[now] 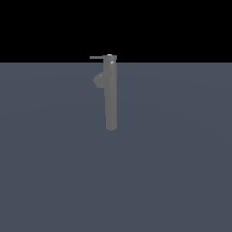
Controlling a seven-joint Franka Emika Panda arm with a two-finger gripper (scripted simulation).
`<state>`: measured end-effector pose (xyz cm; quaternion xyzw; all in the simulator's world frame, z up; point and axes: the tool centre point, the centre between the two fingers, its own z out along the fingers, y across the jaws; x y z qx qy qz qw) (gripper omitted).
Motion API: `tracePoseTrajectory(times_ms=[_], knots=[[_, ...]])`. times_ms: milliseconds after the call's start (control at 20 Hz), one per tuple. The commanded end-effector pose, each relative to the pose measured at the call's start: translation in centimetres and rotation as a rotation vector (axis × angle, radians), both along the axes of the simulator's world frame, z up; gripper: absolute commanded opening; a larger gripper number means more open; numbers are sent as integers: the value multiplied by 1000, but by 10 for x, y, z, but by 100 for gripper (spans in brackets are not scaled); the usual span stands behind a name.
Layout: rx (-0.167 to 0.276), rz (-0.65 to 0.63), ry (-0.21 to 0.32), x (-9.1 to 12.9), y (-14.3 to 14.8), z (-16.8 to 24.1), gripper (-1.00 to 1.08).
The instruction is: Turn on the faucet by rotating a designated handle.
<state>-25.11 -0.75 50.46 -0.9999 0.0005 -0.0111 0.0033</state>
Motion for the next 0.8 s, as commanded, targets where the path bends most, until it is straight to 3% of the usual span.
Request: tracePoseTrajectory(times_ms=[0, 750], knots=[[0, 0, 0, 0, 0, 0, -100], [9, 54, -7, 10, 15, 4, -100]])
